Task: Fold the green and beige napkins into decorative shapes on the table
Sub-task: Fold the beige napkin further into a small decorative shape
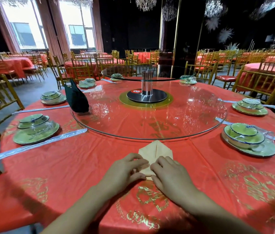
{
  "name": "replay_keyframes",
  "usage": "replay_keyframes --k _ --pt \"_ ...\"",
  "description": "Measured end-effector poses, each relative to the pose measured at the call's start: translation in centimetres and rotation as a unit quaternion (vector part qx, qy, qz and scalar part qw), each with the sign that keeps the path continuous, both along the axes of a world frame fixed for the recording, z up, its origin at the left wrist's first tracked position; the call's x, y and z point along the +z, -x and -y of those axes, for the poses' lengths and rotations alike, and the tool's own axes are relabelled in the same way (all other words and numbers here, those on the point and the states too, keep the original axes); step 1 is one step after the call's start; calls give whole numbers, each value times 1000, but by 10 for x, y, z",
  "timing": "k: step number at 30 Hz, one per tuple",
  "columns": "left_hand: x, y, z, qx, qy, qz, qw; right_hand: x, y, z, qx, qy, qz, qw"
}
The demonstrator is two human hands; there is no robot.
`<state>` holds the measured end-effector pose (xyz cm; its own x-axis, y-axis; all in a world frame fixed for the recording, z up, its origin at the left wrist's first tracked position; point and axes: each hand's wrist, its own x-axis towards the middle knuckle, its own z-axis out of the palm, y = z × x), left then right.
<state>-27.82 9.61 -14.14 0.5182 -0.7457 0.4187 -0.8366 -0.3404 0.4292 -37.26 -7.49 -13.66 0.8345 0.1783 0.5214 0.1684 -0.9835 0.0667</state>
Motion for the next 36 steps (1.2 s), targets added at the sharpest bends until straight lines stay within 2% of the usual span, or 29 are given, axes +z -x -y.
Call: replay_keyframes --k 5,11,16,27,31,36 --pt "5 -4 7 -25 -65 184 980 -4 -4 -3 -12 40 27 999" --pt "-1 -1 14 4 -72 215 974 -9 -8 1 -28 69 8 997" --pt "-2 -5 5 2 -44 188 981 -10 -10 1 -41 52 -2 998" --pt "-2 -8 17 -32 -70 380 922 -18 -5 6 -30 -7 23 999" --pt "-5 -9 14 -34 -86 371 924 -18 -2 7 -23 16 16 999" --pt "0 -15 0 -60 -63 292 953 -17 -5 13 -32 34 -17 999"
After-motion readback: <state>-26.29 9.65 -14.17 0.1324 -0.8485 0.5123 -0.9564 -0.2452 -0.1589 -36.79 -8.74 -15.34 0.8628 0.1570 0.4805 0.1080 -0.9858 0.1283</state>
